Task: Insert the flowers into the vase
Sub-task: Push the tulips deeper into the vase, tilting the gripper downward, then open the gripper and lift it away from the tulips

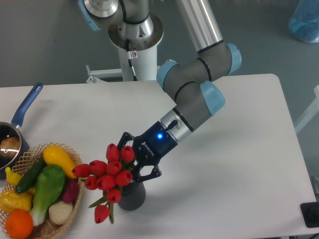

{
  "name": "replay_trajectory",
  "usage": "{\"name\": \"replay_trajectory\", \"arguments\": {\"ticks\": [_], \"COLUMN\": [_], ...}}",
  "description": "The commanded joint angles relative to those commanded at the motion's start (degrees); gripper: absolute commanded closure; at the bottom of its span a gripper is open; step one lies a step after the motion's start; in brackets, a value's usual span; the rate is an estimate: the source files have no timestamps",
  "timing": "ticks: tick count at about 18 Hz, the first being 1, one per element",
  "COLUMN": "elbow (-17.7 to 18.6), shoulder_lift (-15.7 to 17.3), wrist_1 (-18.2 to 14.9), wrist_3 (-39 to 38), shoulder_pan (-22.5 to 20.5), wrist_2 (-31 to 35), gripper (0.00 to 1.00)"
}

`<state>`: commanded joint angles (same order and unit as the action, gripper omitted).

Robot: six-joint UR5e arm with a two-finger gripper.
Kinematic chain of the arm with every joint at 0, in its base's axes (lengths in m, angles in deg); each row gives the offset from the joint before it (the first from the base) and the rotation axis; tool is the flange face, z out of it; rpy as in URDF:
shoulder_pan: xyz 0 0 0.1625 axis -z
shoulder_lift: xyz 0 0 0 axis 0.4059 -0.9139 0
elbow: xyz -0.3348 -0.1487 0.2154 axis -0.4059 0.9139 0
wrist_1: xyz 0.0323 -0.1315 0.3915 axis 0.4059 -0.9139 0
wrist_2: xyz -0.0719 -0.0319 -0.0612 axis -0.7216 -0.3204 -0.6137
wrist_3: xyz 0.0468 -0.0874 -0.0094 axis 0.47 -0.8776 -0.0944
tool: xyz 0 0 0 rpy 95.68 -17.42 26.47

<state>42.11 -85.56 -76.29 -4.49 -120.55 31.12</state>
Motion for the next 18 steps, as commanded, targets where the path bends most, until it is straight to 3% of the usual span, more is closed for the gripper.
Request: {"name": "replay_trajectory", "arguments": {"ticks": [1, 9, 13, 15, 18], "elbow": [0.0, 0.4, 1.0, 1.8, 2.6], "shoulder_lift": [0.0, 0.3, 4.1, 6.1, 10.1], "wrist_1": [0.0, -0.1, -0.2, -0.3, -0.3], "wrist_3": [-0.1, 0.3, 0.4, 0.6, 1.9], "shoulder_pan": [-0.1, -2.4, -4.9, -5.9, -5.9], "wrist_2": [0.4, 0.4, 1.3, 5.3, 18.8], "gripper": [0.01, 0.00, 0.00, 0.00, 0.00]}}
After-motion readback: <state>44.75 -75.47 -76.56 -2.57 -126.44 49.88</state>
